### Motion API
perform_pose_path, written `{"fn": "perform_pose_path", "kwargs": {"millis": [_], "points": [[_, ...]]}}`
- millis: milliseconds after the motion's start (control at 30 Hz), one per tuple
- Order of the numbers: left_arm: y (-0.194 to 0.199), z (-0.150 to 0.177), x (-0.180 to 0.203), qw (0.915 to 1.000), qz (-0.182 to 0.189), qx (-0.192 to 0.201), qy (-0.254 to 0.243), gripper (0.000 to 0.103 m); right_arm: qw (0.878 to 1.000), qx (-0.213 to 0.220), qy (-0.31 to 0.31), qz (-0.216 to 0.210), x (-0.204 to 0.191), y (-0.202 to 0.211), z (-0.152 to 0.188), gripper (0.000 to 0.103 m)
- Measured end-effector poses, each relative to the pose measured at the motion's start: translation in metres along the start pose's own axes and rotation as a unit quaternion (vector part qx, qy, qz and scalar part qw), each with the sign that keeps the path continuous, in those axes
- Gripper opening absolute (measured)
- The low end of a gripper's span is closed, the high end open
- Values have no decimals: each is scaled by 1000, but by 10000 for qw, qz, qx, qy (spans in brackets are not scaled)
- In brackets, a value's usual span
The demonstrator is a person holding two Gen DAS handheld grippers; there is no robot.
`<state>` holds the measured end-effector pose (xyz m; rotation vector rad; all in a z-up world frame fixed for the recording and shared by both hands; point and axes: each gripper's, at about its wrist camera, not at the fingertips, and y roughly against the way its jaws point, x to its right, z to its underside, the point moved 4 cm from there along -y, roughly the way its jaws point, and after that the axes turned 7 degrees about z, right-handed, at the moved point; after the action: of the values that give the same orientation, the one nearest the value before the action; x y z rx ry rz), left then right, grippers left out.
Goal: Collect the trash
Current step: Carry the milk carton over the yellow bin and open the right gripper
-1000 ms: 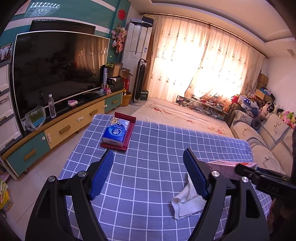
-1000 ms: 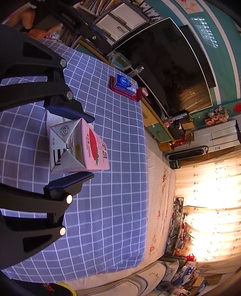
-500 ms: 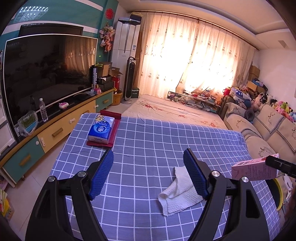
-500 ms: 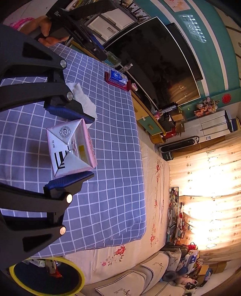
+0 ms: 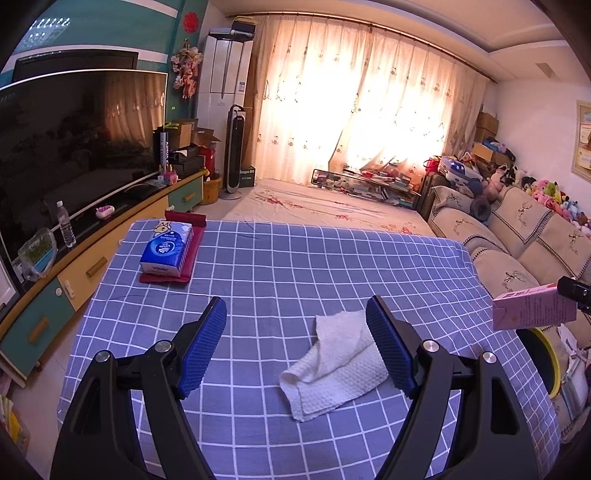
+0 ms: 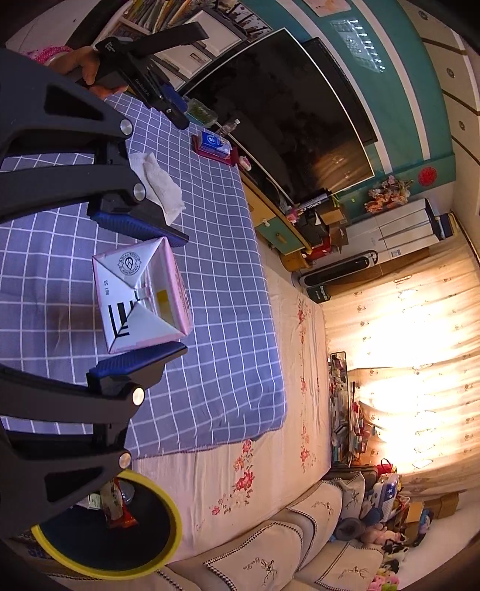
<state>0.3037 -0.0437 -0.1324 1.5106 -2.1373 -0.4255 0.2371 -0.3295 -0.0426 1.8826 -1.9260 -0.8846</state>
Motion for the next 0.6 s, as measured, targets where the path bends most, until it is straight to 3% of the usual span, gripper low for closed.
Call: {"fn": "perform_pose_path", "kwargs": {"millis": [133,267,600], "points": [[-2,2,4,10000,30,-29,-76,77,9997,107,-88,205,20,15,-2,51],[-3,4,9,9998,102,-65,-129,78,9965,219,-347,729,65,34,1,51],[-18,12,19,9986,349,-352,-206,84,9693,-201,-1104,2187,199,23,38,52]]}}
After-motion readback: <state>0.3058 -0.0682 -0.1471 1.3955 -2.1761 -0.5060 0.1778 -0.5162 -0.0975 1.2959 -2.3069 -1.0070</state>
